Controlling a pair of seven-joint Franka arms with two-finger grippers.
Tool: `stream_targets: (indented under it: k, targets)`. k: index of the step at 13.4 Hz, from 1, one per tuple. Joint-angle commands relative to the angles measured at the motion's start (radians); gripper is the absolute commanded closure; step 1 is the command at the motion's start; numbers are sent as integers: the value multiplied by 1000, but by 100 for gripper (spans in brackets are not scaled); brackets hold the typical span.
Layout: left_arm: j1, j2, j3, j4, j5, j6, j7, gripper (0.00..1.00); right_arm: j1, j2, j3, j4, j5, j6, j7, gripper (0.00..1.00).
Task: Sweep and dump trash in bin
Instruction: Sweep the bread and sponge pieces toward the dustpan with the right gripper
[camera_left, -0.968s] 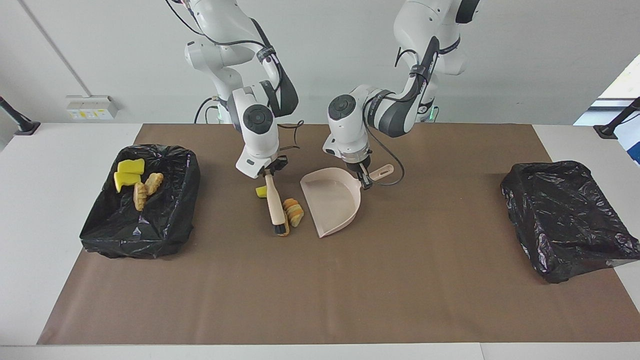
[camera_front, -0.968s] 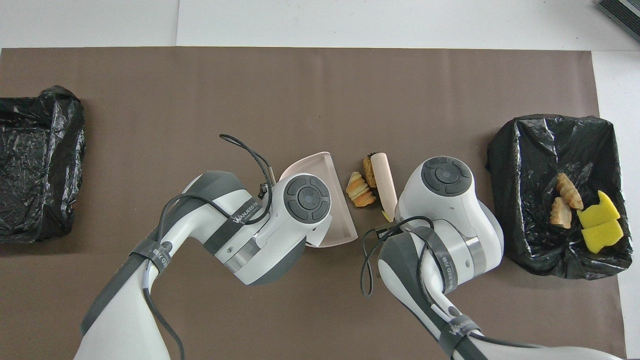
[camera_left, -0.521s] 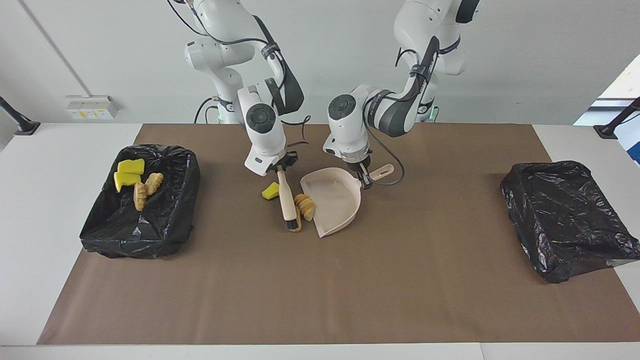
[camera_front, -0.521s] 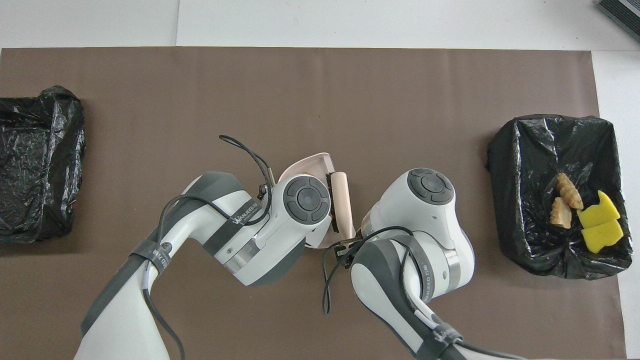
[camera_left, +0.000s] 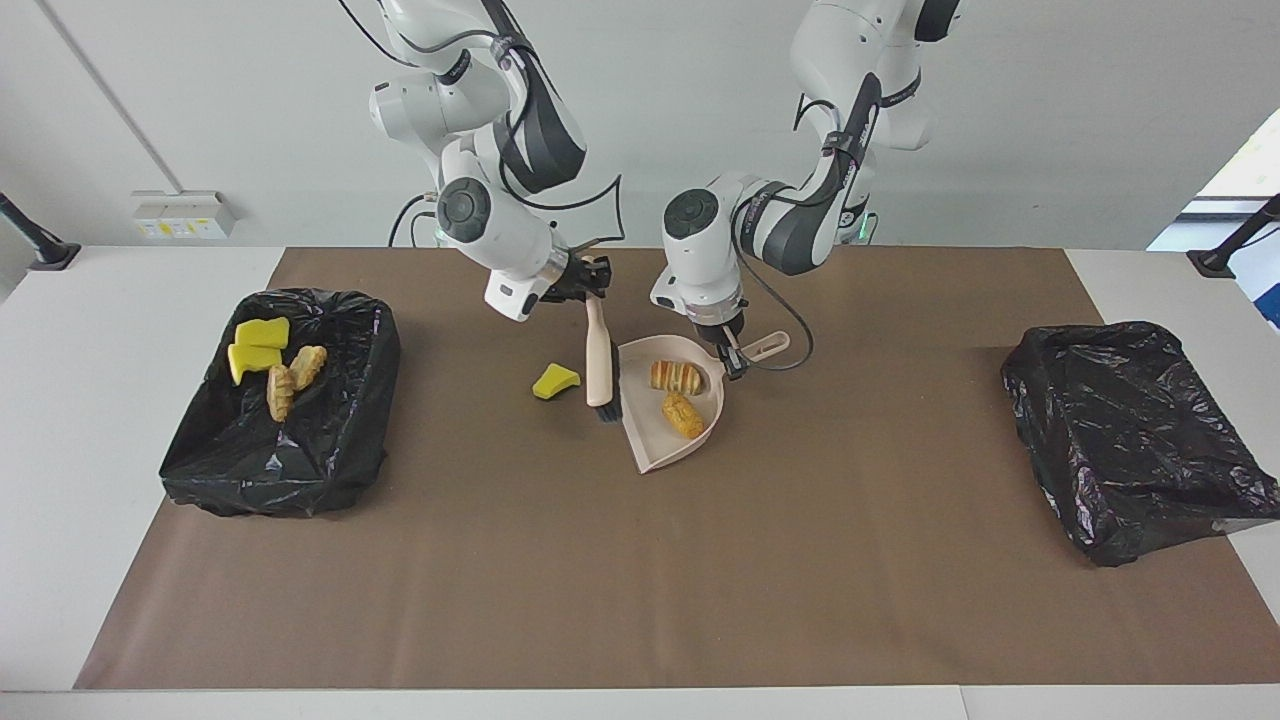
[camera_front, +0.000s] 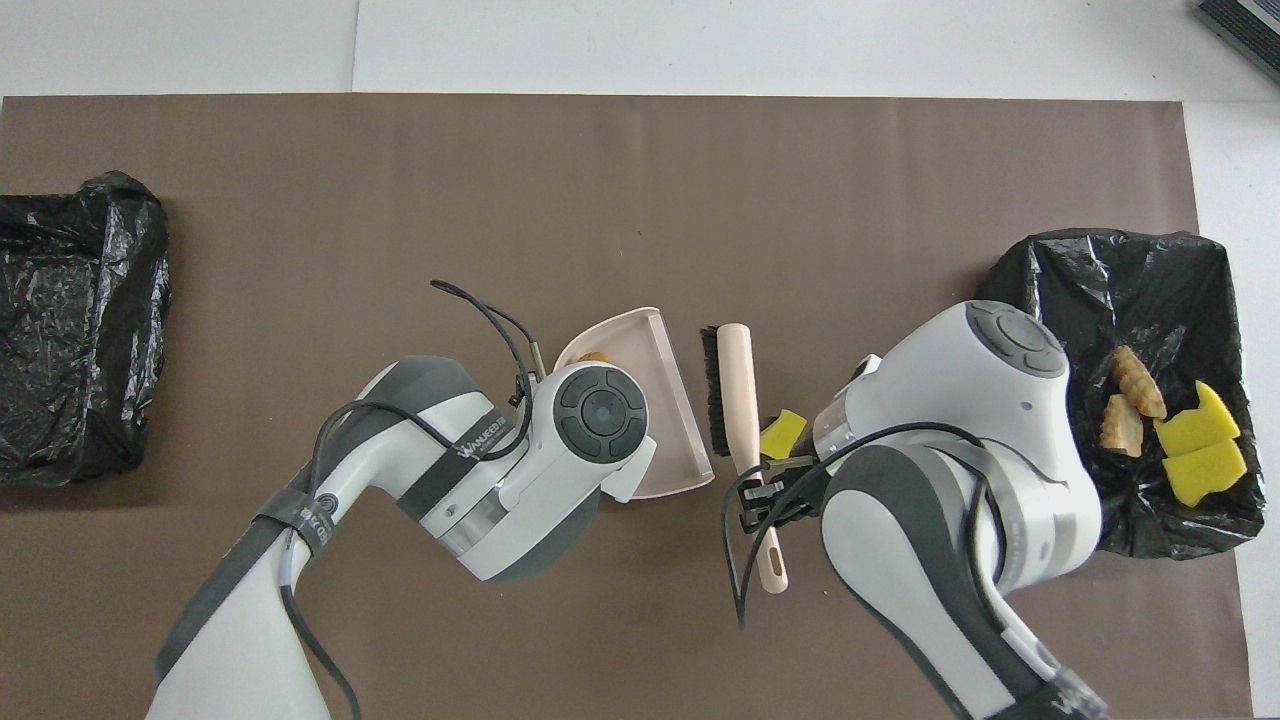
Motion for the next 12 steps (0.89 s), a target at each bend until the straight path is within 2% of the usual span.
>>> stream_targets:
  k: [1,4,6,9,12]
  targets:
    - [-16,-38,7,-50,21,22,11,100,-15,-79,10,-77,-248,-11,56,100]
    - [-30,-47,7,-54,37,13,11,100,-17,-107,11,-173,-434,16,77,100]
    - [-45,-62,7,-77,47,14,10,100,-6,-90,14,-210,-456,54,79,100]
    - [-62,-70,7,-88,62,4,8,100,23,-47,17,-235,-435,91,84,100]
    - [-70,-76,7,-93,62,-7,6,100,75,-16,19,-258,-262,176,59,100]
